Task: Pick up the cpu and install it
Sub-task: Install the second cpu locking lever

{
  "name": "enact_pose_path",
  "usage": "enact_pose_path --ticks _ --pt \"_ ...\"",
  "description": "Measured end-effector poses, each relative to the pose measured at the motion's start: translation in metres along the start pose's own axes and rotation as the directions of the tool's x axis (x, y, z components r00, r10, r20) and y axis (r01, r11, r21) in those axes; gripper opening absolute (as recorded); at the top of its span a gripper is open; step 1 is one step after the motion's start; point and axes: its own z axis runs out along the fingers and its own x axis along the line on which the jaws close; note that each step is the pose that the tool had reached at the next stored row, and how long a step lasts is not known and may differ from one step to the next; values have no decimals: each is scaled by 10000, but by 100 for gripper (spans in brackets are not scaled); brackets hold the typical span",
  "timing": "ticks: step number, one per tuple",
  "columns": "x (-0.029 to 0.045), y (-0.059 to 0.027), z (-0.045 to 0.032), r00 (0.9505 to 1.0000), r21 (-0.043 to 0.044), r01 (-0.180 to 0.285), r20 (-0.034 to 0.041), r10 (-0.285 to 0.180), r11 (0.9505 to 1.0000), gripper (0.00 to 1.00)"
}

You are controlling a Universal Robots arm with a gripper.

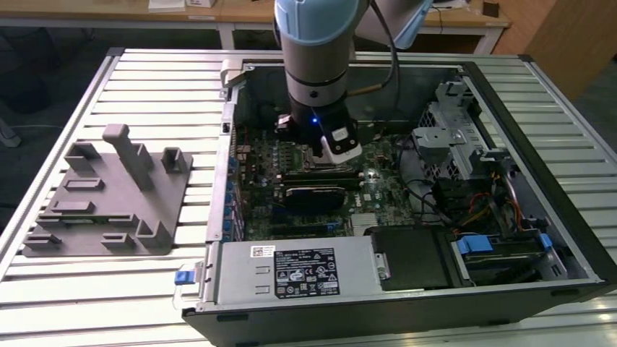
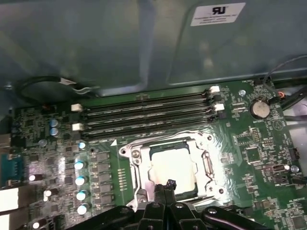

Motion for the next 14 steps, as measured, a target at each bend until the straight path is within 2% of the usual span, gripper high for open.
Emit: enact_pose_path --ticks 10,14 --pt "-93 121 37 9999 492 -36 97 31 9988 11" --pt "-125 187 56 9999 661 -26 124 18 9978 11"
